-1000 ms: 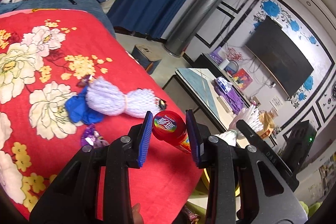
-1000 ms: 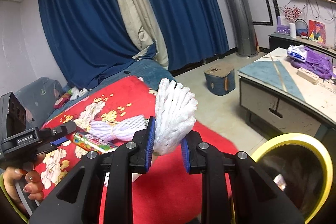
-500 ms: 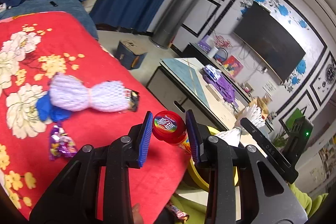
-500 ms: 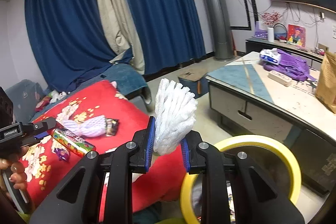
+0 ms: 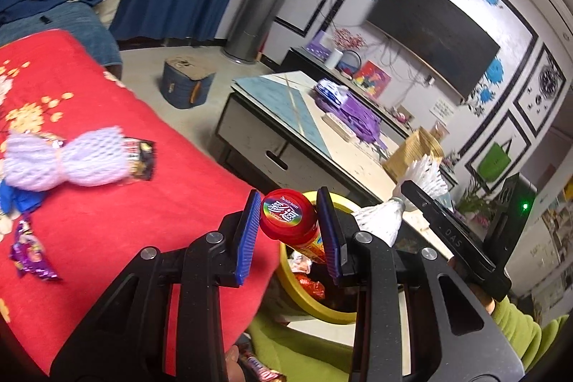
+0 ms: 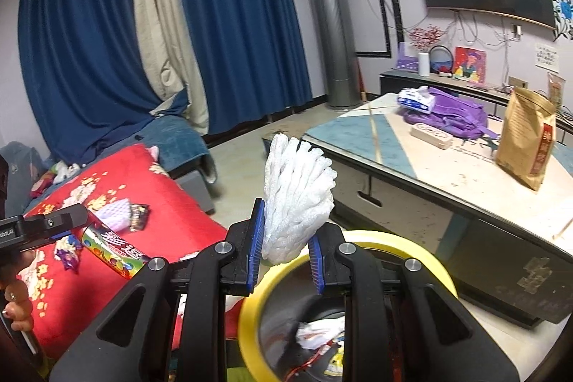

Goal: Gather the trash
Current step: 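Carry the foam net in the right tool and candy tube in the left tool over the bin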

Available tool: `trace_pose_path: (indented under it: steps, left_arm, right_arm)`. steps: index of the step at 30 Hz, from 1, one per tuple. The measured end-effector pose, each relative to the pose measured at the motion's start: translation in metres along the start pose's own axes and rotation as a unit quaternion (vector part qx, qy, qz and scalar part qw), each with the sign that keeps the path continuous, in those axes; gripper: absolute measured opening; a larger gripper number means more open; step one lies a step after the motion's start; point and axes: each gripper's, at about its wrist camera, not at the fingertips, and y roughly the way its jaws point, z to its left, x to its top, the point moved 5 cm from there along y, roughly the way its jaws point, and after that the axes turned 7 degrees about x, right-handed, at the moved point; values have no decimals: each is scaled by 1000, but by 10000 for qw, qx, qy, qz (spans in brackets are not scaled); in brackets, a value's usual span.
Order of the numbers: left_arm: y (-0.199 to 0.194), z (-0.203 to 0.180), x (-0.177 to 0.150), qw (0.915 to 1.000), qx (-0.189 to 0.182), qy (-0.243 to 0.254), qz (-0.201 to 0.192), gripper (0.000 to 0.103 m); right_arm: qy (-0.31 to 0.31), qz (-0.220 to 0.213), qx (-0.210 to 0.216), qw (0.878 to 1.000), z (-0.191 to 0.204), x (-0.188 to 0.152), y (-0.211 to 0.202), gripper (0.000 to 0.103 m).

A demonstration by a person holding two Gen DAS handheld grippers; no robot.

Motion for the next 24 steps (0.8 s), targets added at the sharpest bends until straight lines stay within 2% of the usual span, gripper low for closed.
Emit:
trace_pose_path:
  steps: [13,24]
  left_arm:
    - [41,-43,-20,9983,-132,493,284,25]
    - [60,-68,-38,9950,-182,834,509,25]
  right_arm:
    - [42,-65,-576,9983,-41,-15,-17,22]
    - [122,162,-896,9958,-68,-31,-13,23]
